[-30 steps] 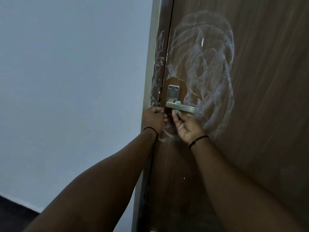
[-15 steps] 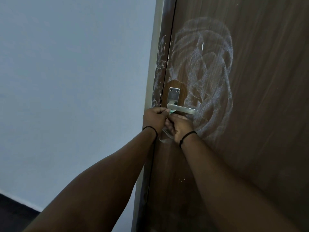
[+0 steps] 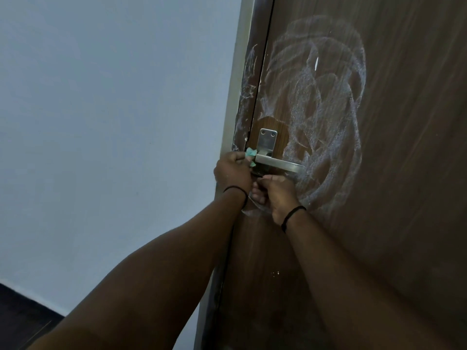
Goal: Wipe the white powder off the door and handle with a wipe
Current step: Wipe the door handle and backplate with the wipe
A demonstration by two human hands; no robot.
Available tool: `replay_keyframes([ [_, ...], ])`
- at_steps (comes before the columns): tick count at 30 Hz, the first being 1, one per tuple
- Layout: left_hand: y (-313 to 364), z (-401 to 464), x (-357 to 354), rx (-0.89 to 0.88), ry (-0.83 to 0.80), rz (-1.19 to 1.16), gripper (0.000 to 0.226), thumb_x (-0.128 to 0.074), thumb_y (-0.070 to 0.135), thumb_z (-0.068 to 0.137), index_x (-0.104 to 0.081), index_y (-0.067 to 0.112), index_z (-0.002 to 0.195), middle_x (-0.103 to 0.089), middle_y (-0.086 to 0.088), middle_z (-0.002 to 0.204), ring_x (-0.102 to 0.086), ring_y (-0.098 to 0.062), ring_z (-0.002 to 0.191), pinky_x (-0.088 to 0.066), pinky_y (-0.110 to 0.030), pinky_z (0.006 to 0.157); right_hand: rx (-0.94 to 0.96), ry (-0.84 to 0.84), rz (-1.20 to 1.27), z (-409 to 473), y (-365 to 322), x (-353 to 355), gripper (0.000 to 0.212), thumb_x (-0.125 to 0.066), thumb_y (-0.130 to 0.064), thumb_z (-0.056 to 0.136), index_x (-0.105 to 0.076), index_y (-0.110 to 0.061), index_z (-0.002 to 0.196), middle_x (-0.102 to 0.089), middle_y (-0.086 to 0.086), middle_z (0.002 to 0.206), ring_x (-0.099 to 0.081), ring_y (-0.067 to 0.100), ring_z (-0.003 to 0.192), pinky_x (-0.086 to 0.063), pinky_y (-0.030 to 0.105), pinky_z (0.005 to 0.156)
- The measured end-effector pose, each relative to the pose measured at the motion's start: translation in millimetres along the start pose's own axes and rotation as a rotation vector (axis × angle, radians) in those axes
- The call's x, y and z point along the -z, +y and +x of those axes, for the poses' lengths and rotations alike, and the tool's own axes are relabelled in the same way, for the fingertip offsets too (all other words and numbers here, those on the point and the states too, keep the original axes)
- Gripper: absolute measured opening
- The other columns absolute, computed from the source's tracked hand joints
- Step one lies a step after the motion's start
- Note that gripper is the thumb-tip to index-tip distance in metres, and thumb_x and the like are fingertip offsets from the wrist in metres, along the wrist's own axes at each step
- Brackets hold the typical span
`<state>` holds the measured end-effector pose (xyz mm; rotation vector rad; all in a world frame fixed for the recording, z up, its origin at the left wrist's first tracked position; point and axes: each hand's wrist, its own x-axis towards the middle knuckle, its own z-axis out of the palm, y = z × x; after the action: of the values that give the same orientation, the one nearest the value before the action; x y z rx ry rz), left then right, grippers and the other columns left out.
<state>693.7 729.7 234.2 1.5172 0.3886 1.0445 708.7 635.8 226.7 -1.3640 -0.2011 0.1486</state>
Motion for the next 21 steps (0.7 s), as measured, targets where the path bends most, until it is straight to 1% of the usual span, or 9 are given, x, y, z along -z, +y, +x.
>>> replay_keyframes([
  [2,8,3,-8,-0.001,-0.033,0.018,0.011,-0.067,0.019,0.088,-0.075,0.022,0.095,-0.074,0.004,0.088,-0.069,-0.014,0.081,-0.059,-0.036,0.079,-0.023,-0.017,-0.07,1,2,8,0.018,-0.052,-0.004,0.096,-0.057,0.0,0.113,-0.065,0.011,0.076,-0.062,0.012,0.055,-0.056,0.022,0.049],
  [5,12,6,-15,0.0,-0.029,0.031,0.016,-0.065,0.012,0.088,-0.076,0.016,0.1,-0.074,-0.001,0.096,-0.068,-0.017,0.088,-0.057,-0.035,0.083,-0.017,-0.022,-0.143,1,1,17,0.023,-0.05,-0.002,0.095,-0.056,0.004,0.116,-0.065,0.013,0.079,-0.061,0.014,0.055,-0.057,0.025,0.051],
  [7,13,4,-14,-0.042,-0.032,0.06,0.018,-0.063,0.009,0.088,-0.076,0.014,0.1,-0.074,-0.002,0.098,-0.067,-0.016,0.089,-0.057,-0.03,0.08,-0.003,-0.004,-0.152,-1,-2,21,0.021,-0.049,0.0,0.095,-0.054,0.003,0.115,-0.064,0.012,0.076,-0.059,0.015,0.054,-0.056,0.025,0.05],
  [9,13,2,-11,-0.099,-0.07,0.084,0.021,-0.06,0.006,0.089,-0.075,0.013,0.101,-0.073,-0.002,0.099,-0.066,-0.014,0.088,-0.054,-0.021,0.072,0.003,0.001,-0.153,-4,-3,22,0.02,-0.048,0.002,0.094,-0.051,-0.001,0.114,-0.062,0.011,0.075,-0.058,0.016,0.054,-0.056,0.025,0.049],
  [10,14,2,-8,-0.113,-0.099,0.086,0.022,-0.059,0.005,0.089,-0.075,0.013,0.102,-0.073,-0.001,0.099,-0.066,-0.014,0.088,-0.054,-0.021,0.072,0.006,-0.003,-0.158,-6,-4,22,0.019,-0.048,0.002,0.094,-0.05,-0.002,0.113,-0.061,0.011,0.075,-0.058,0.016,0.055,-0.056,0.026,0.049],
  [13,15,4,1,-0.106,-0.174,0.1,0.02,-0.06,0.006,0.09,-0.075,0.015,0.1,-0.073,-0.001,0.096,-0.069,-0.02,0.086,-0.059,-0.036,0.079,0.017,-0.009,-0.204,-14,-2,20,0.016,-0.048,0.003,0.094,-0.052,-0.002,0.108,-0.06,0.012,0.078,-0.057,0.016,0.057,-0.056,0.026,0.05],
  [15,15,5,9,-0.095,-0.189,0.093,0.017,-0.062,0.008,0.09,-0.075,0.015,0.099,-0.074,-0.003,0.095,-0.07,-0.022,0.085,-0.059,-0.04,0.08,0.016,-0.008,-0.207,-21,-1,20,0.013,-0.048,0.002,0.094,-0.053,-0.004,0.105,-0.059,0.013,0.078,-0.056,0.016,0.055,-0.055,0.026,0.05],
  [18,19,-3,18,-0.144,-0.19,0.056,0.015,-0.065,0.008,0.088,-0.076,0.011,0.098,-0.074,-0.005,0.094,-0.07,-0.023,0.083,-0.059,-0.04,0.08,0.024,0.002,-0.203,-31,-5,20,0.008,-0.049,0.001,0.094,-0.054,-0.005,0.098,-0.061,0.012,0.075,-0.057,0.017,0.056,-0.055,0.028,0.053],
  [21,28,-20,19,-0.175,-0.237,0.038,0.012,-0.067,0.009,0.087,-0.076,0.01,0.095,-0.075,-0.005,0.089,-0.071,-0.018,0.076,-0.06,-0.034,0.072,0.121,0.039,-0.192,-41,-13,17,0.01,-0.052,-0.001,0.094,-0.061,-0.002,0.096,-0.066,0.011,0.074,-0.061,0.017,0.055,-0.055,0.025,0.048],
])
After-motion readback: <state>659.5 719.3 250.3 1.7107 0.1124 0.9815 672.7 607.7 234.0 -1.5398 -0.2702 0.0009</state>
